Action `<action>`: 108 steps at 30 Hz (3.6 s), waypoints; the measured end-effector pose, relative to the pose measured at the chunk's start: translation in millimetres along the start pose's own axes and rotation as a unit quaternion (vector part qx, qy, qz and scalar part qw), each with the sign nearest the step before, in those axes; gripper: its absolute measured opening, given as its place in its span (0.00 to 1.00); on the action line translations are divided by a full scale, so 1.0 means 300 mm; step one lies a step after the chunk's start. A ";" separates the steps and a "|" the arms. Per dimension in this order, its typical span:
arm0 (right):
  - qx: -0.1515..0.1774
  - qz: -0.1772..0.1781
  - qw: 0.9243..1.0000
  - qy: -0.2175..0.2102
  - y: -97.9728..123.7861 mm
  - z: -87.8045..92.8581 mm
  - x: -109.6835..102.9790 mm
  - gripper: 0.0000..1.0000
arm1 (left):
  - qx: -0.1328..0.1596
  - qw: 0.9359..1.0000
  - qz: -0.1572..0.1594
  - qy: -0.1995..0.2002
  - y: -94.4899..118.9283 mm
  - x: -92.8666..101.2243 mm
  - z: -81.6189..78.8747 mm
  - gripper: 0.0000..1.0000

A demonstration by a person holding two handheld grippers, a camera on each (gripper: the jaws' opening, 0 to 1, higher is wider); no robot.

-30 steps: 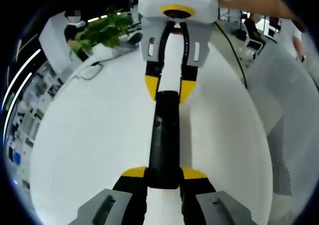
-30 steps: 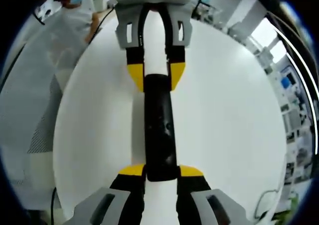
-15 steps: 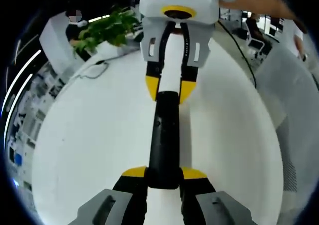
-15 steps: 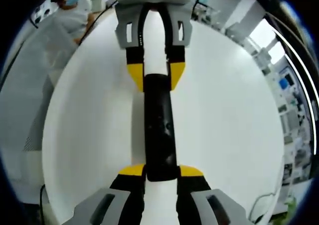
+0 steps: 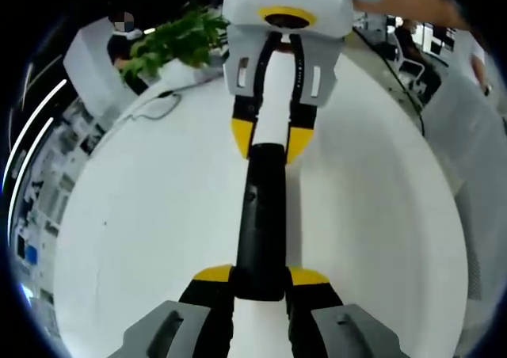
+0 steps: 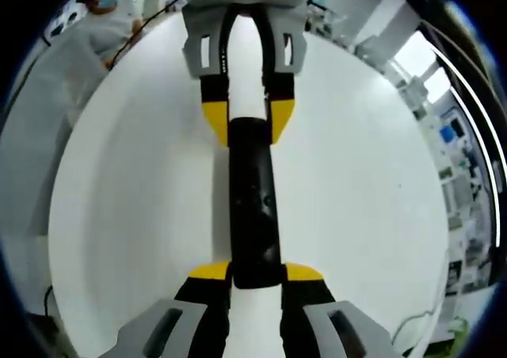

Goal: Press the specified remote control buttons in sequence, fully releasing each button before pressing the next.

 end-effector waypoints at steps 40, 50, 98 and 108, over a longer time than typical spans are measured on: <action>-0.011 0.014 1.000 0.019 -0.095 -0.007 0.089 0.20 | -0.040 0.999 -0.009 -0.010 -0.055 -0.084 0.051 0.23; -0.014 0.015 1.000 0.023 -0.107 -0.003 0.114 0.21 | -0.044 0.999 -0.009 -0.006 -0.058 -0.092 0.048 0.24; 0.054 0.066 0.996 -0.029 -0.010 -0.032 0.126 0.34 | 0.036 0.993 -0.078 0.083 0.057 -0.138 0.028 0.46; 0.085 0.092 0.991 -0.049 0.052 -0.051 0.116 0.39 | 0.079 0.985 -0.104 0.112 0.133 -0.119 0.007 0.53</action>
Point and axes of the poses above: the point that each gripper's makers call its tool centre point, and the gripper's own axes: y roughly backward along the fingers, x roughly to its right, z roughly out of its underside, the point moved 6 cm from there along y, roughly backward along the fingers, and after that the axes turned 3 degrees about -z, right-handed, at the moved point
